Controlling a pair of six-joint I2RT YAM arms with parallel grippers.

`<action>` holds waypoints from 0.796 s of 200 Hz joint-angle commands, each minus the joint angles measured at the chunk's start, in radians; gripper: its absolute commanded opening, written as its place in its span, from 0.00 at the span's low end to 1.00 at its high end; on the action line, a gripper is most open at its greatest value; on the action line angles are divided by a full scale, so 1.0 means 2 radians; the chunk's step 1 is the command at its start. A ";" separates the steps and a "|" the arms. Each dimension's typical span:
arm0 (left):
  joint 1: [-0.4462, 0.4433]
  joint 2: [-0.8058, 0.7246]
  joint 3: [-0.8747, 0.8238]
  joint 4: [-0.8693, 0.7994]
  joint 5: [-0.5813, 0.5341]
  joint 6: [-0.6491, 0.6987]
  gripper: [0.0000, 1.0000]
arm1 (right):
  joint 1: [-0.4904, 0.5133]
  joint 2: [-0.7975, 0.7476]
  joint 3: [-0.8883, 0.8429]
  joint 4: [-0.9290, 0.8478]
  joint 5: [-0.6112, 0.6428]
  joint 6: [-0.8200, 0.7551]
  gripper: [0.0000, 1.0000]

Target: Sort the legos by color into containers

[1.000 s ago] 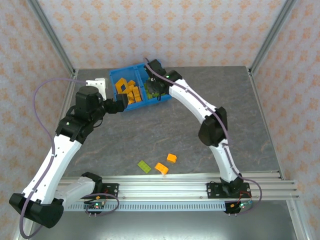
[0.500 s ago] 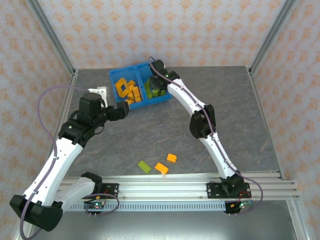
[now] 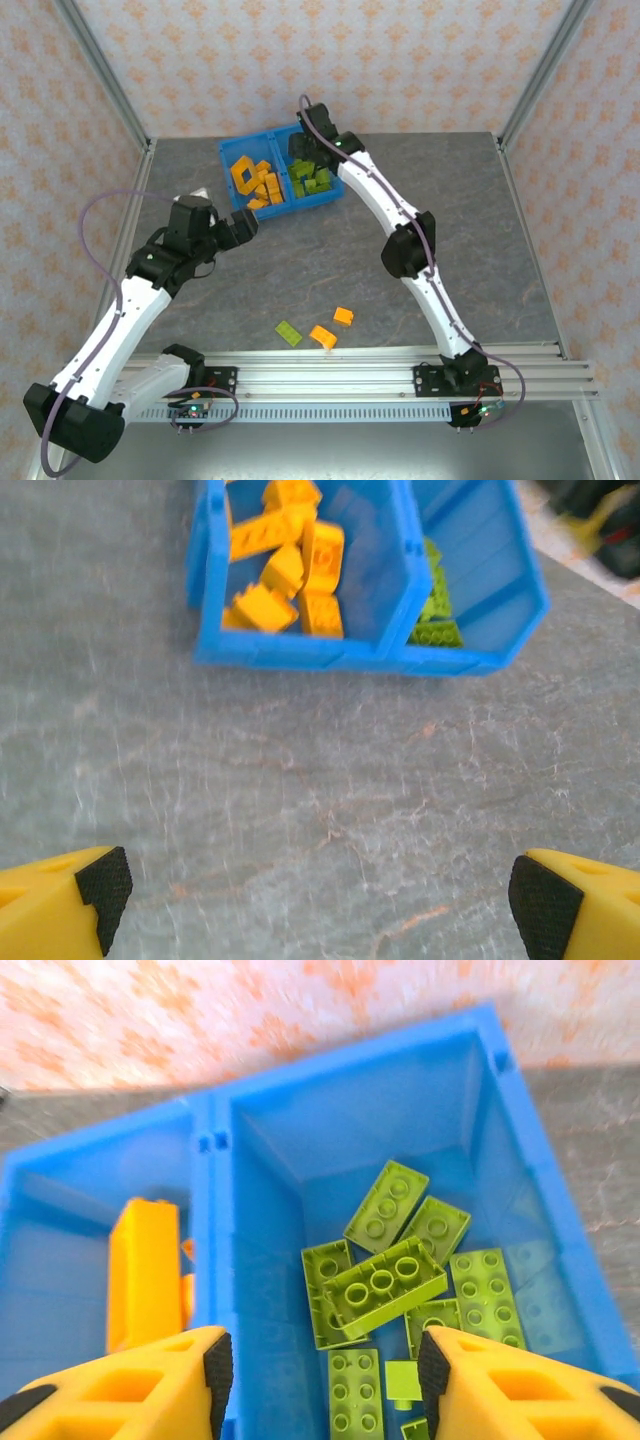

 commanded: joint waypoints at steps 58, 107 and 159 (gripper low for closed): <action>-0.180 0.067 -0.025 -0.141 0.049 -0.211 0.91 | -0.001 -0.242 -0.206 0.024 0.033 -0.045 0.79; -0.230 0.115 -0.107 -0.096 0.122 -0.234 0.89 | -0.001 -0.270 -0.258 0.015 0.032 -0.052 0.89; -0.245 0.202 -0.112 -0.024 0.155 -0.219 0.87 | -0.001 -0.275 -0.276 0.018 0.035 -0.057 0.91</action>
